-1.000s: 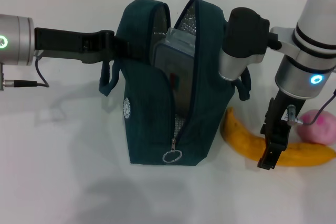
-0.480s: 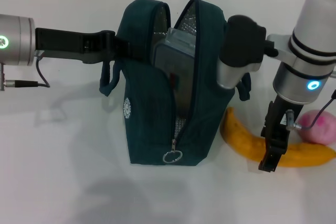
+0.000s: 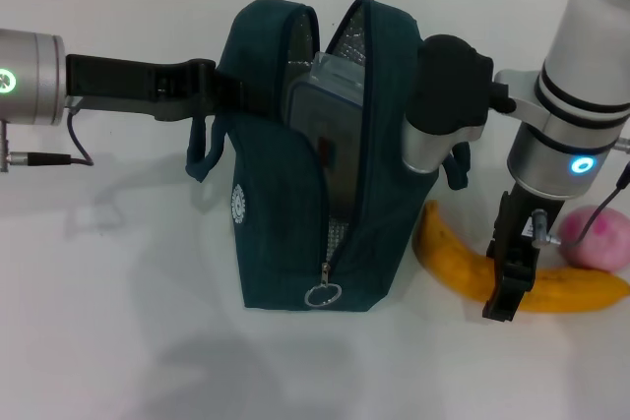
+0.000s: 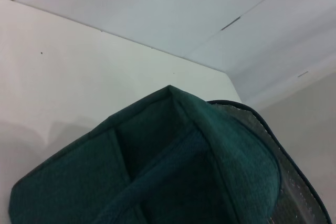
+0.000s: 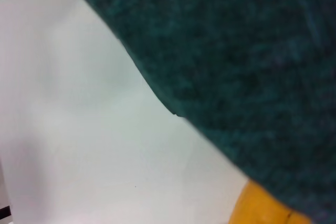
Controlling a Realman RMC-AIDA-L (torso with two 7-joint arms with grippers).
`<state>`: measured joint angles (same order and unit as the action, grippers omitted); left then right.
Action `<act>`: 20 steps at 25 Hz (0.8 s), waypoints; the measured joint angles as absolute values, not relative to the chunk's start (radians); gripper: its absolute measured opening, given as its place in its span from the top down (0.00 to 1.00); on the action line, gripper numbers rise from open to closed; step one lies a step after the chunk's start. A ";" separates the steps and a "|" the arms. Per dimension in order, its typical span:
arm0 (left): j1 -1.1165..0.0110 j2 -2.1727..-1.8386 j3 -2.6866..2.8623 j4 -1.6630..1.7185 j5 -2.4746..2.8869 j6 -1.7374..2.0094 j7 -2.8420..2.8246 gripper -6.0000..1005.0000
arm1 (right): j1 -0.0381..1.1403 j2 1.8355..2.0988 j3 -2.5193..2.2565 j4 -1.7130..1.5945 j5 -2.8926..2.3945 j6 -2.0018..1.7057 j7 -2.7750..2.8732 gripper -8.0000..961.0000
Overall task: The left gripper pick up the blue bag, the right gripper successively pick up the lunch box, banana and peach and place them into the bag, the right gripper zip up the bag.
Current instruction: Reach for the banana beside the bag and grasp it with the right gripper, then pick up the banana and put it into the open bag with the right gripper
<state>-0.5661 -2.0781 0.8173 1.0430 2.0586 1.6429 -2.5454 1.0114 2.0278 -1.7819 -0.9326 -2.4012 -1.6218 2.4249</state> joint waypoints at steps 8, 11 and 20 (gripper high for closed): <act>-0.571 -2.078 0.816 1.021 2.059 1.643 -2.535 0.95 | 1.013 2.028 -1.785 -0.931 -2.393 -1.618 2.427 0.23; -0.574 -2.077 0.816 1.020 2.059 1.643 -2.534 0.95 | 1.018 2.028 -1.784 -0.927 -2.388 -1.619 2.428 0.33; -0.573 -2.077 0.816 1.020 2.059 1.642 -2.524 0.95 | 1.017 2.028 -1.786 -0.922 -2.386 -1.629 2.428 0.52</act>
